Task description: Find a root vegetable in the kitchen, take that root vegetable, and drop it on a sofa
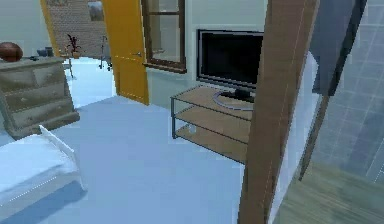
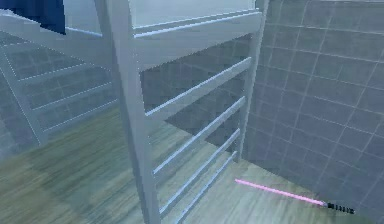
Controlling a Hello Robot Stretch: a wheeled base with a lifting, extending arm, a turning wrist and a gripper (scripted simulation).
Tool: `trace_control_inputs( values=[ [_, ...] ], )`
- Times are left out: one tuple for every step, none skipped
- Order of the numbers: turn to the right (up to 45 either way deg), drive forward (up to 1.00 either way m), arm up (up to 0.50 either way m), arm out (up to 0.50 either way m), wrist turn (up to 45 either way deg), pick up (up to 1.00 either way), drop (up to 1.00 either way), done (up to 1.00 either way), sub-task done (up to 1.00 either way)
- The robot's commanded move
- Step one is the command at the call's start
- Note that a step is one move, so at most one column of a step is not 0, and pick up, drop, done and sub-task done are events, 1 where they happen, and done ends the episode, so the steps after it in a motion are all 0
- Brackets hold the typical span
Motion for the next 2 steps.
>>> trace_control_inputs(
  values=[
    [-6.0, 0.00, 0.00, 0.00, 0.0, 0.00, 0.00, 0.00, 0.00],
    [0.0, 0.20, 0.00, 0.00, 0.0, 0.00, 0.00, 0.00, 0.00]
  ],
)
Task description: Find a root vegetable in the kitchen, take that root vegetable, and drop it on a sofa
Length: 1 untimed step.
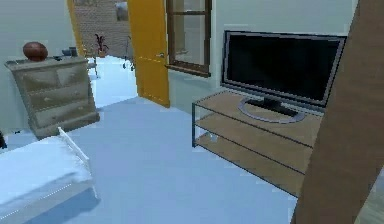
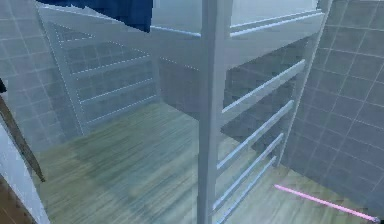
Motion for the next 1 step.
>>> trace_control_inputs(
  values=[
    [-6.0, 0.00, 0.00, 0.00, 0.0, 0.00, 0.00, 0.00, 0.00]
  ],
)
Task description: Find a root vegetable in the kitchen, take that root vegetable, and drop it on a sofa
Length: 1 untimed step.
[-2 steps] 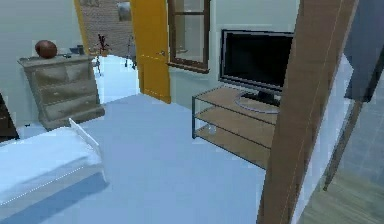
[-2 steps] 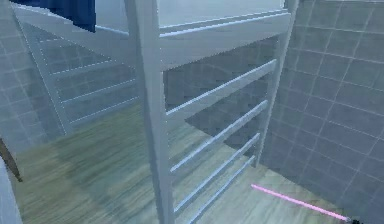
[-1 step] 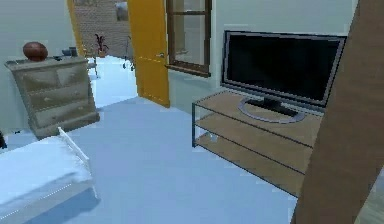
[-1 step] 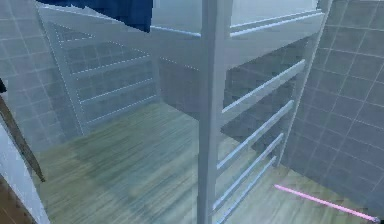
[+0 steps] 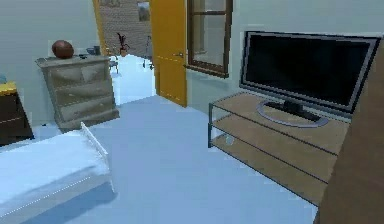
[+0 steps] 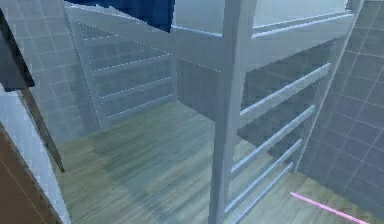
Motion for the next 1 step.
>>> trace_control_inputs(
  values=[
    [-3.0, 0.00, 0.00, 0.00, 0.0, 0.00, 0.00, 0.00, 0.00]
  ],
)
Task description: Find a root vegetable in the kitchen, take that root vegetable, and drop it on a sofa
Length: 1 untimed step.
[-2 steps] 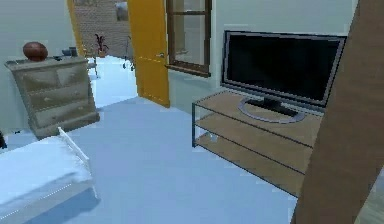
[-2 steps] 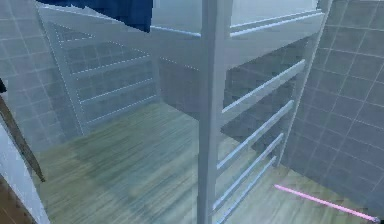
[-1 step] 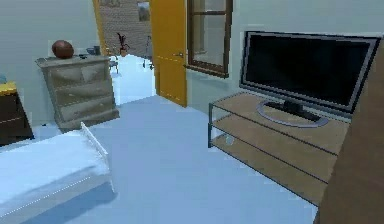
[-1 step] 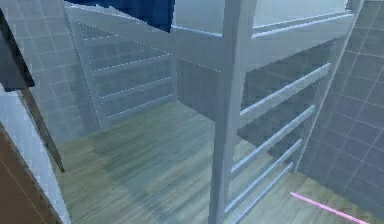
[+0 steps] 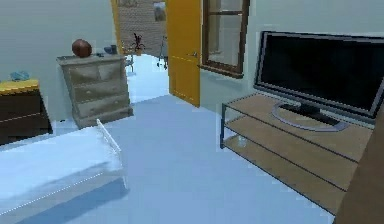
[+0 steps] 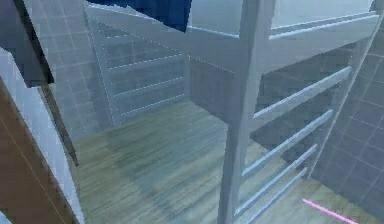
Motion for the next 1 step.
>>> trace_control_inputs(
  values=[
    [0.0, 0.25, 0.00, 0.00, 0.0, 0.00, 0.00, 0.00, 0.00]
  ],
)
